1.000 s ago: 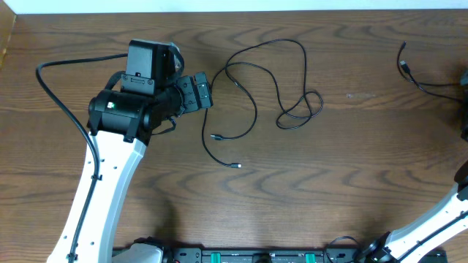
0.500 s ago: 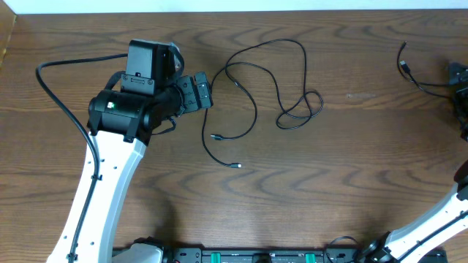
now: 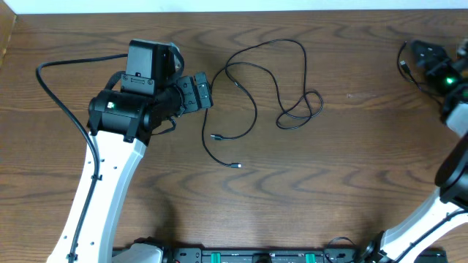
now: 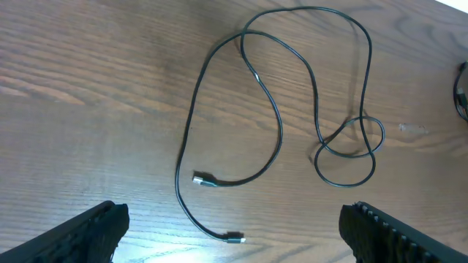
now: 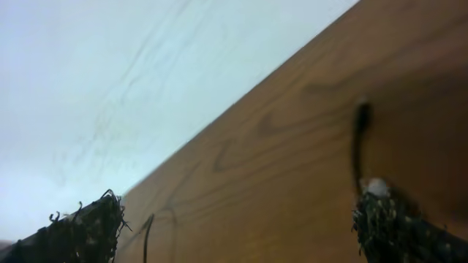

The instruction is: Untangle cables

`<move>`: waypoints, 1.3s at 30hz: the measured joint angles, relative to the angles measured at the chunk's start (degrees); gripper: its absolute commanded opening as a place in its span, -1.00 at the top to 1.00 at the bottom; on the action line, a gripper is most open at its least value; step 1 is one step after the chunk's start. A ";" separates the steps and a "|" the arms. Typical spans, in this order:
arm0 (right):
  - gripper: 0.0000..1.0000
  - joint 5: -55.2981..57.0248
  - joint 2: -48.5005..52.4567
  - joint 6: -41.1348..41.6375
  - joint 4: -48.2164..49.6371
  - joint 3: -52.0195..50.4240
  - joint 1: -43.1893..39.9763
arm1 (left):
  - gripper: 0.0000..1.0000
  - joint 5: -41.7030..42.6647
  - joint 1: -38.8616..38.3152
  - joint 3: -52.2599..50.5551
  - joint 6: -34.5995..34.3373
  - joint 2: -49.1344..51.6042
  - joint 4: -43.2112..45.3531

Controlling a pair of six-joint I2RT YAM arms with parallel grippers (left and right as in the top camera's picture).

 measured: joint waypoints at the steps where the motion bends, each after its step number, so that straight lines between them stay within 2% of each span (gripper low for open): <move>1: -0.98 1.29 -0.02 -1.31 -0.87 0.00 1.11 | -0.93 0.00 0.00 0.00 -0.02 0.00 -0.02; 7: -0.98 15.82 -0.02 -8.20 -6.67 0.00 5.62 | -0.93 0.00 0.00 0.00 0.00 0.00 -0.04; 17: -0.99 31.50 -0.02 -11.10 -5.73 0.00 7.04 | -0.93 0.00 0.00 0.00 0.00 0.00 0.17; 25: -0.99 36.72 0.81 -7.67 -4.09 0.00 7.04 | -0.93 0.00 0.00 0.00 -0.02 0.33 0.87; 32: -0.99 37.77 6.38 -4.20 1.97 0.00 7.04 | -0.93 0.00 0.00 0.00 0.00 2.64 0.61; 39: -0.99 38.97 9.18 1.31 4.07 0.13 6.97 | -0.93 0.00 0.00 0.00 0.00 3.13 0.31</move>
